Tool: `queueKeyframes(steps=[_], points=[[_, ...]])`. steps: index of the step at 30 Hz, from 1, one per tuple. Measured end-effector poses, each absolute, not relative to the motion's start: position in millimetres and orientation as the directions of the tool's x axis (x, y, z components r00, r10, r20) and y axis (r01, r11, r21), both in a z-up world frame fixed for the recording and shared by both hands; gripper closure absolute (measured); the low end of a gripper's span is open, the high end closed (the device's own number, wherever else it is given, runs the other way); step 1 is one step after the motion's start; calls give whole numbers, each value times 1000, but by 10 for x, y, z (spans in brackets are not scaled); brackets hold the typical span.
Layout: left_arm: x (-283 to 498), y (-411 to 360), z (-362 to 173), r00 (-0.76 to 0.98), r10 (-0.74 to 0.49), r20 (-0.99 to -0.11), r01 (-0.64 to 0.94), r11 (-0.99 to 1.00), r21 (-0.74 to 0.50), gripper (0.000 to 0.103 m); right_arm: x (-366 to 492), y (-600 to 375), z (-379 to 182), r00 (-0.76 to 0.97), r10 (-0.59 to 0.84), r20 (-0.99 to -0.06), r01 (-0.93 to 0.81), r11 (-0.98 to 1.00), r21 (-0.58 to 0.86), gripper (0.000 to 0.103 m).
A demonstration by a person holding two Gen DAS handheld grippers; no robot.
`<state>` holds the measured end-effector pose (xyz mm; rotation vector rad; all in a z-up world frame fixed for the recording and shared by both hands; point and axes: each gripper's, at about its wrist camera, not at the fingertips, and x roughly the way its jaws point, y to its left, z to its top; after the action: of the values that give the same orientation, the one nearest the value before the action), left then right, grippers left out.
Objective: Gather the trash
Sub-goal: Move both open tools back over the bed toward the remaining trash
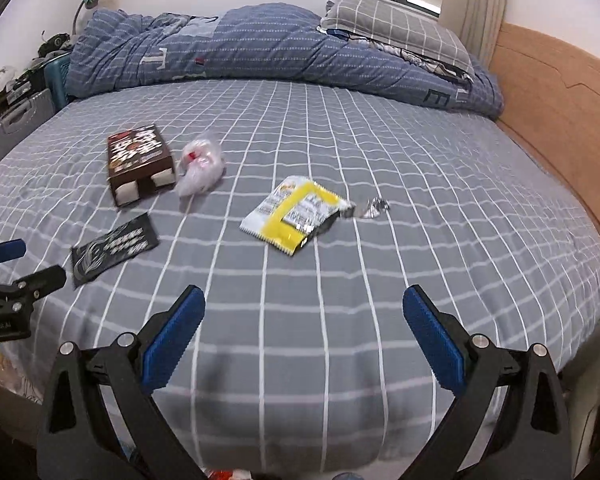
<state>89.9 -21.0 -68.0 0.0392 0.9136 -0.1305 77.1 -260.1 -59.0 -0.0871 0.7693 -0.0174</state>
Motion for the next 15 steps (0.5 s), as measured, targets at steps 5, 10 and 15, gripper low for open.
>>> queueKeyframes(steps=[5,10,15], points=[[1170,-255,-754,576,-98,-812,181,983,9,7,1154,-2645,-626,704,-43,-709,-5,998,-66,8],[1424,-327,-878,519,-136,-844,260,966,4,11,1583,-2695,-743,668,-40,-743,22,999,-34,8],[1603,-388,-964,483,-160,-861,318,948,2,13,1918,-2746,-869,637,-35,-770,47,999,-6,8]])
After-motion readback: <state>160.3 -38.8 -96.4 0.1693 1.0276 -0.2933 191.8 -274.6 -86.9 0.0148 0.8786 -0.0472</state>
